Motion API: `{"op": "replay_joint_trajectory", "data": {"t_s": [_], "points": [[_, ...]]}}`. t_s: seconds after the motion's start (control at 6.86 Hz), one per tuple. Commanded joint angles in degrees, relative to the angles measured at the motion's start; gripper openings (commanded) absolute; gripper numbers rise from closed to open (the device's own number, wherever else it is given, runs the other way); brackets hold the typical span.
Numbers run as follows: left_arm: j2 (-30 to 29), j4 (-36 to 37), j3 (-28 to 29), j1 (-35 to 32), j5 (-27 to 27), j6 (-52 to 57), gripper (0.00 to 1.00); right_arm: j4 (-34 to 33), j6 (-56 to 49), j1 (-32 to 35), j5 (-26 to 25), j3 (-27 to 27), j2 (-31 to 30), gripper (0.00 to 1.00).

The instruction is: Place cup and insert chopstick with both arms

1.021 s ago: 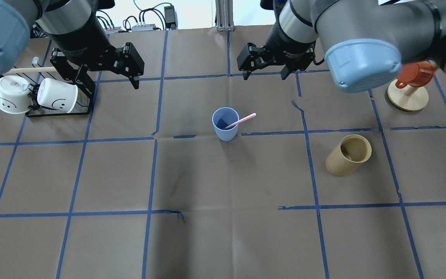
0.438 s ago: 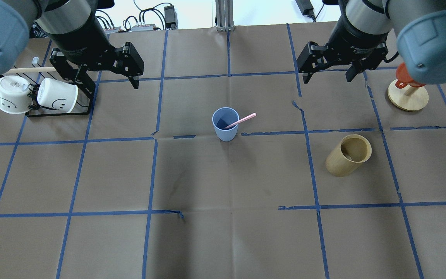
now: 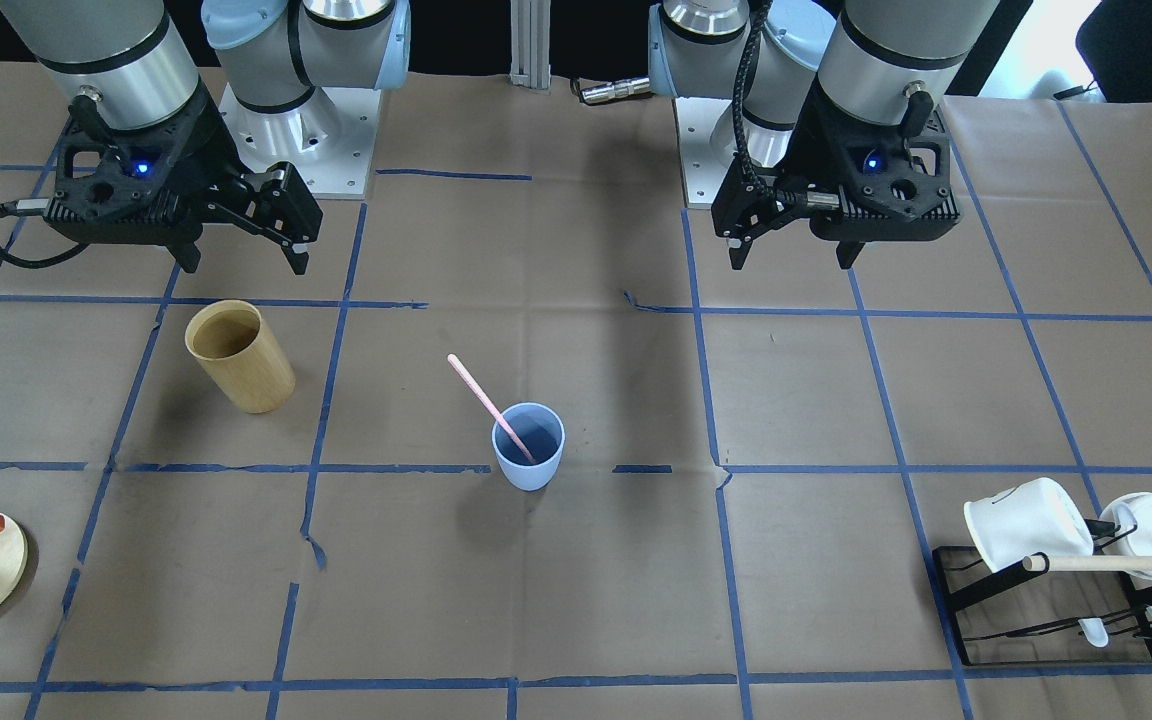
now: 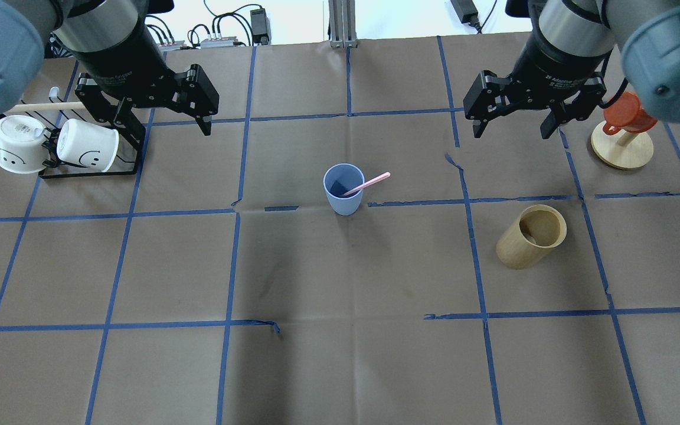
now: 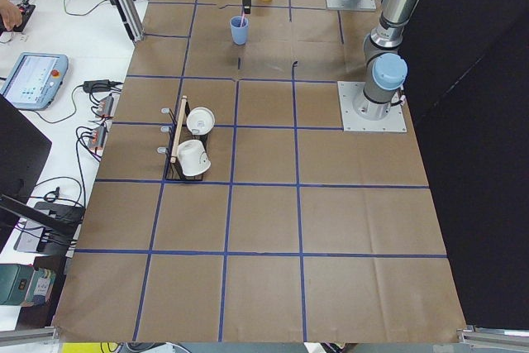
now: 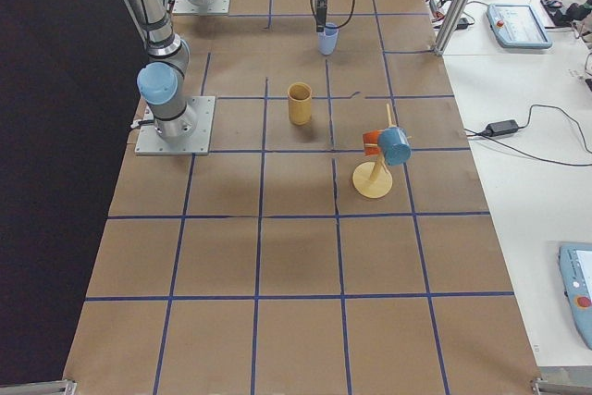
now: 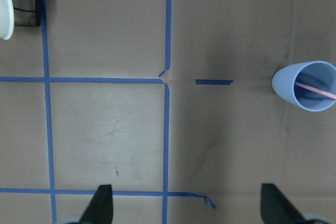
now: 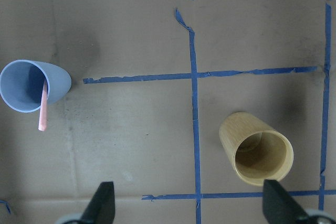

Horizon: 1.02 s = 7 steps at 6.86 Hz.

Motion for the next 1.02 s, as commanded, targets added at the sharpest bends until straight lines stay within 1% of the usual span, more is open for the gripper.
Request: {"op": "replay_joint_trajectory", "data": {"t_s": [0.0,0.15,0.58,0.88], "points": [[0.0,0.1,-0.1,0.0,0.0,0.0,1.00,0.9,2.7,0.3,-0.3,0.0,0.0,1.00],[0.0,0.1,0.0,0.0,0.0,0.0,1.00,3.1,4.1,0.4,-0.3,-0.2,0.0,1.00],[-0.3,0.0,0.3,0.1,0.0,0.0,1.00,5.0,5.0,0.5,-0.4,-0.5,-1.1,1.00],[-0.4,0.2,0.6,0.2,-0.4,-0.1,1.00,5.1,4.9,0.5,0.2,-0.5,-1.2,1.00]]}}
